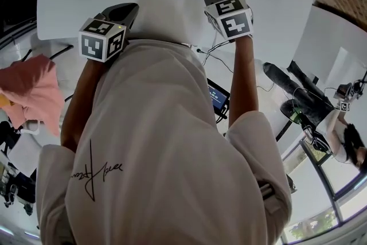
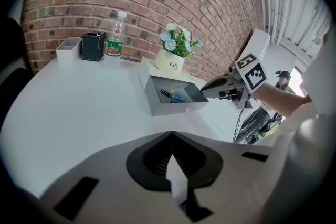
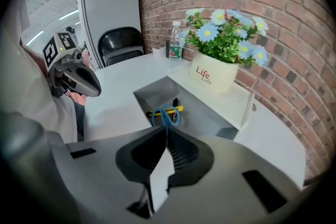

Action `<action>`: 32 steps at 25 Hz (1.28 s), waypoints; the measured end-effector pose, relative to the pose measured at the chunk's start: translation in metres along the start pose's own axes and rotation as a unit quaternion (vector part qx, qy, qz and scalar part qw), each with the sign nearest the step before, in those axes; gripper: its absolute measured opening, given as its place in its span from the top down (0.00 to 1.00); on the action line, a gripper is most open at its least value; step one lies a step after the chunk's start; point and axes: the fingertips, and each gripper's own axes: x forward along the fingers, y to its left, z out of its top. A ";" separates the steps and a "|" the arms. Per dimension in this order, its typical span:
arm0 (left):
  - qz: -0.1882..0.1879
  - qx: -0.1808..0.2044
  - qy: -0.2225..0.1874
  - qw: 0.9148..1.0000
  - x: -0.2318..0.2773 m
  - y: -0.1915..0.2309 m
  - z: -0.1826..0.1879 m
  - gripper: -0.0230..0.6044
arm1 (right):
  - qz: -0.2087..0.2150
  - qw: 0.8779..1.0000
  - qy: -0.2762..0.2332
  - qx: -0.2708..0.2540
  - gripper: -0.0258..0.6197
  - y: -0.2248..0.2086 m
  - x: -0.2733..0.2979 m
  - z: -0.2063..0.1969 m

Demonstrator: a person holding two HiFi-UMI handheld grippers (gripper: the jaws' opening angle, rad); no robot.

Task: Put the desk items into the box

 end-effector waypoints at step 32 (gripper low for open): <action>-0.009 0.074 0.023 0.997 0.008 -0.051 0.015 0.96 | -0.001 0.985 -0.095 0.142 0.92 0.026 -0.064 -0.051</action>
